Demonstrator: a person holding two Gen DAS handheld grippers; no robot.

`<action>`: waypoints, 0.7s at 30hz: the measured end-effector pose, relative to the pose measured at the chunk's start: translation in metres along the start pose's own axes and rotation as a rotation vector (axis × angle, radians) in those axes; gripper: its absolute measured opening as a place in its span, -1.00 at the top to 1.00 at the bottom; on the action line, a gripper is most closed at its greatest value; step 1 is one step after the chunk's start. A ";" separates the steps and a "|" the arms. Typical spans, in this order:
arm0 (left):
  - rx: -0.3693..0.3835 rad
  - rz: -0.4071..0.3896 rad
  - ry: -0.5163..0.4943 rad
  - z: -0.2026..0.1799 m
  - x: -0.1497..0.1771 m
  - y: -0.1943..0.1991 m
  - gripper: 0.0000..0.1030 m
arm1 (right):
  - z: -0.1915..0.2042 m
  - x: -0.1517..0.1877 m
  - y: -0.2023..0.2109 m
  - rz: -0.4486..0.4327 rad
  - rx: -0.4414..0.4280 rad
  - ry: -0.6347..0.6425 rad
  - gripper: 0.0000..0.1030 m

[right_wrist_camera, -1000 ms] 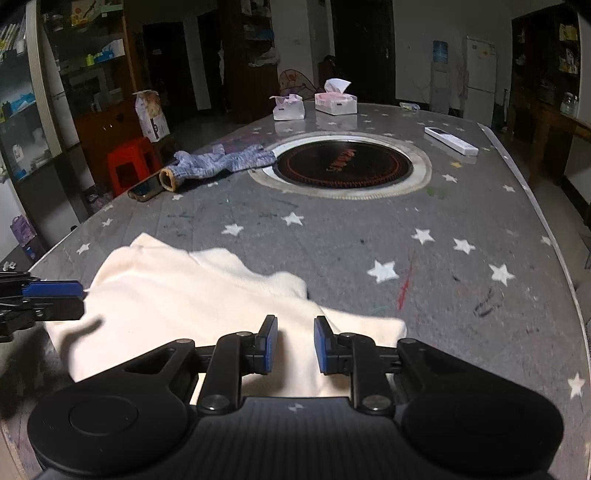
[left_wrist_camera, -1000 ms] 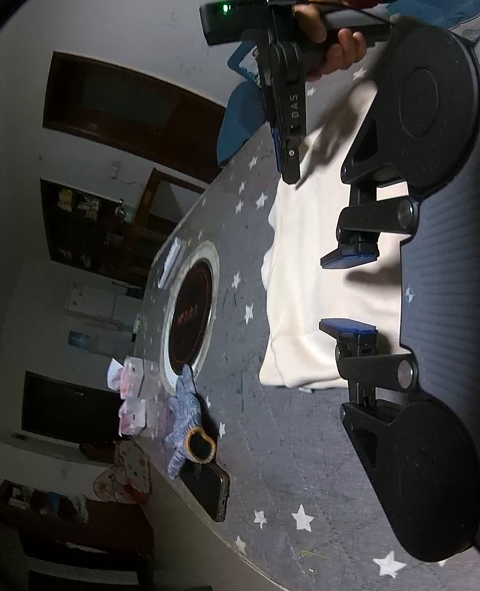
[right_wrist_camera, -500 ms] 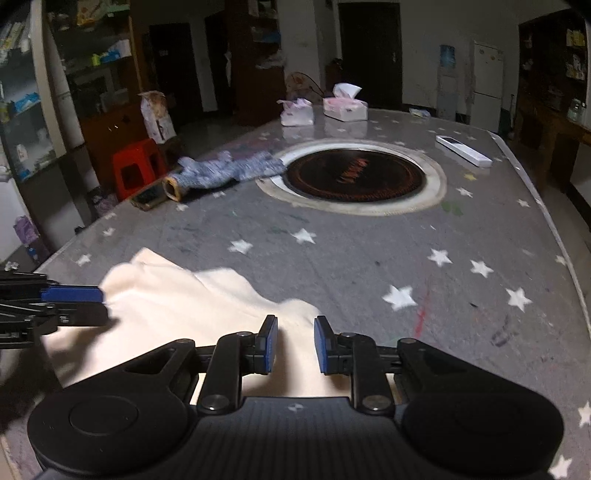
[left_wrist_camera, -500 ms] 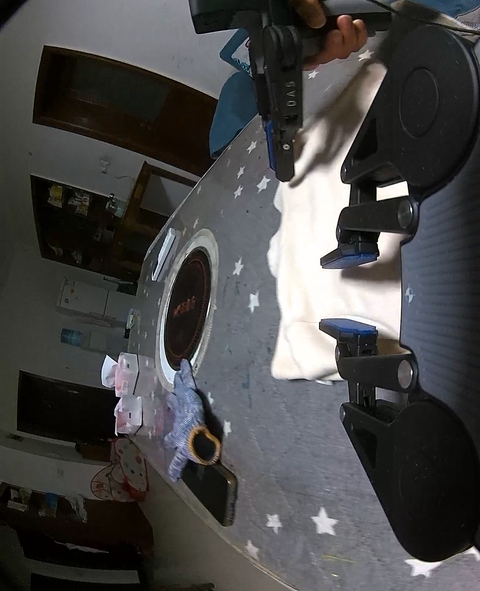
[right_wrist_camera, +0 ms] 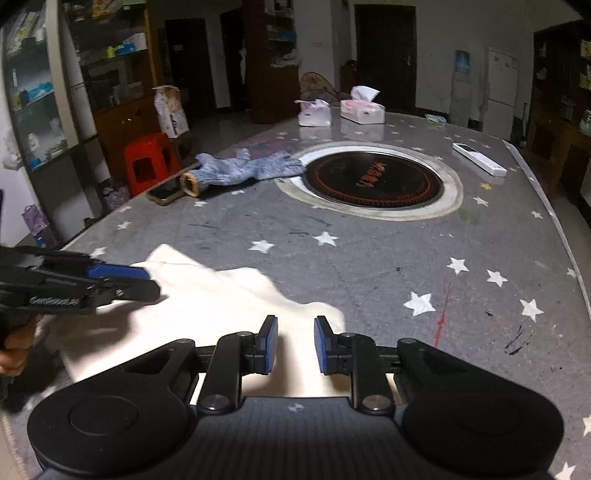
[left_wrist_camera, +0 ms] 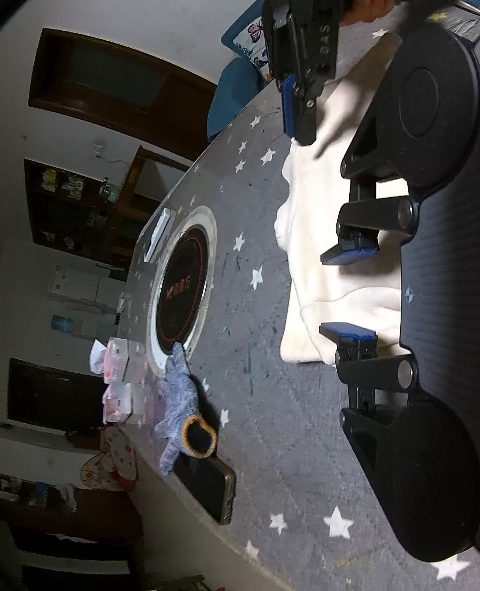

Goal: Fold clothes

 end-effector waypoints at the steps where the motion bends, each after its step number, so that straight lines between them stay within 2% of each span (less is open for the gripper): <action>1: -0.003 -0.006 -0.001 0.000 0.000 0.004 0.21 | 0.004 0.001 0.004 -0.004 -0.008 0.008 0.61; 5: -0.019 -0.027 0.030 0.006 0.003 0.020 -0.03 | 0.024 0.009 0.018 -0.009 -0.046 0.049 0.58; 9: -0.039 -0.016 0.063 0.013 0.012 0.029 -0.10 | 0.048 0.021 0.028 -0.006 -0.087 0.089 0.47; 12: -0.059 -0.011 0.071 0.017 0.020 0.035 -0.11 | 0.066 0.030 0.033 -0.004 -0.103 0.128 0.46; 15: -0.060 -0.039 0.065 0.016 0.023 0.046 -0.11 | 0.078 0.039 0.038 -0.007 -0.108 0.152 0.46; 21: -0.115 -0.025 0.013 0.021 0.036 0.049 -0.13 | 0.076 0.053 0.031 0.012 -0.091 0.123 0.42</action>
Point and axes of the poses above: each gripper's, at about its wrist camera, not at the fingertips, and y roughly against the way its jaws point, z to its left, x to its underside, the point moved 10 cm from there along -y, roughly the way its jaws point, and after that the axes turned 2 degrees about x, right-handed, at the moved point
